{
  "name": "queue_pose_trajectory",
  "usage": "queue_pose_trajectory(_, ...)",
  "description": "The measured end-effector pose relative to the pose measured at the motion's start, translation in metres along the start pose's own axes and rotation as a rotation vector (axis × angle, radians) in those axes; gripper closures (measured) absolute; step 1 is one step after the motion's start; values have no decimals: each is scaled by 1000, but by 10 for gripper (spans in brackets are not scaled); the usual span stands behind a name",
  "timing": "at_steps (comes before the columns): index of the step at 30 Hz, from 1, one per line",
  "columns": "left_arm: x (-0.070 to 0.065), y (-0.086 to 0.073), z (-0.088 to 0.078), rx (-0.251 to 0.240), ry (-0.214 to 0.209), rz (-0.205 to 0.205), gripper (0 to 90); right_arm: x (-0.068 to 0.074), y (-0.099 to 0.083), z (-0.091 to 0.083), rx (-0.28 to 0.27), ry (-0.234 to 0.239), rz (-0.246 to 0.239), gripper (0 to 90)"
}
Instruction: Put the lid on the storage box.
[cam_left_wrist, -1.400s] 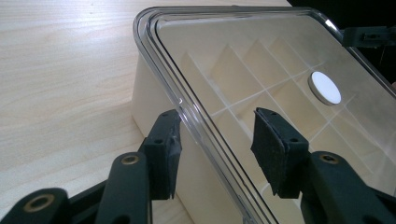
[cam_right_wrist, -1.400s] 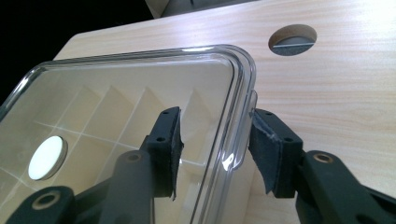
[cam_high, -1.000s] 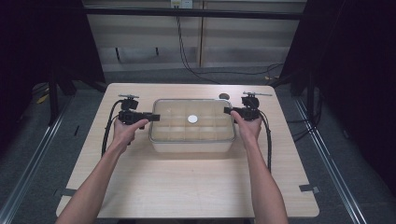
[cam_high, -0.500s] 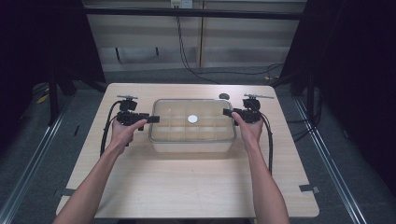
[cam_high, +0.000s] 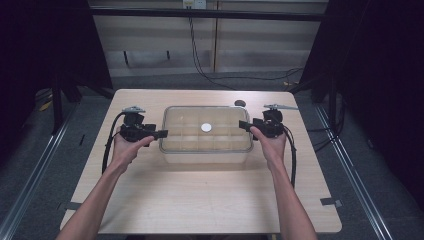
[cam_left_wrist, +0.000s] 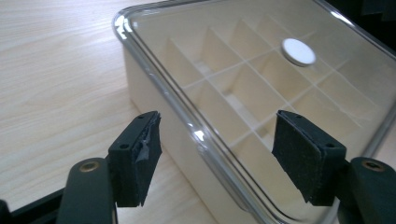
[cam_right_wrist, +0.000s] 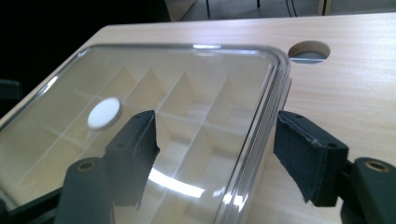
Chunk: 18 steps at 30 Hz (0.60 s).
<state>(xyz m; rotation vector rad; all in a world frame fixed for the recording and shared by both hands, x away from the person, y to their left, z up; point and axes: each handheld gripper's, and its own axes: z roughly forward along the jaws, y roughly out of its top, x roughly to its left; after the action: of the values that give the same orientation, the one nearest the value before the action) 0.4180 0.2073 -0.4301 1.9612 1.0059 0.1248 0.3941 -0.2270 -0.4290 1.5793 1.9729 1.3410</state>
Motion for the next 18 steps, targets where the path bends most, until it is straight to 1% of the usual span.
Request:
queue_pose_trajectory(1,-2,-1,-3,-7,-16,-1,322,1,-2,-3,0,4,-6,279)
queue_pose_trajectory(2,-2,-1,-3,-7,-16,-1,324,1,-2,-3,0,4,-6,279)
queue_pose_trajectory(3,-5,-4,-9,-22,-37,0,328,4,-6,-10,1,9,-16,259)
queue_pose_trajectory(4,-6,-5,-11,-26,-44,1,327,6,-8,-14,-3,14,-17,255)
queue_pose_trajectory(5,-8,-6,-15,-19,-28,20,326,7,-10,-18,-3,15,-26,251)
queue_pose_trajectory(6,-8,-6,-15,-19,-28,20,326,7,-10,-18,-3,15,-26,251)
queue_pose_trajectory(7,-11,-9,-21,-29,-22,39,326,10,-15,-25,0,15,-38,243)
queue_pose_trajectory(8,-13,-10,-23,-23,-14,48,327,11,-17,-29,7,13,-46,240)
queue_pose_trajectory(9,-14,-10,-27,-28,6,67,330,11,-19,-33,0,16,-48,240)
queue_pose_trajectory(10,-14,-10,-27,-28,6,67,338,11,-19,-33,0,16,-48,240)
queue_pose_trajectory(11,-18,-12,-32,-35,20,86,342,13,-24,-43,-13,30,-56,239)
queue_pose_trajectory(12,-19,-13,-35,-34,25,101,342,14,-26,-47,-18,33,-56,239)
queue_pose_trajectory(15,-21,-20,-40,-43,23,104,347,17,-34,-59,-30,44,-81,241)
queue_pose_trajectory(16,-21,-22,-41,-40,6,96,347,17,-37,-62,-27,51,-81,253)
queue_pose_trajectory(17,-21,-25,-43,-33,12,98,354,18,-41,-65,-20,55,-86,263)
queue_pose_trajectory(18,-21,-27,-44,-36,22,91,356,18,-45,-69,-19,51,-86,262)
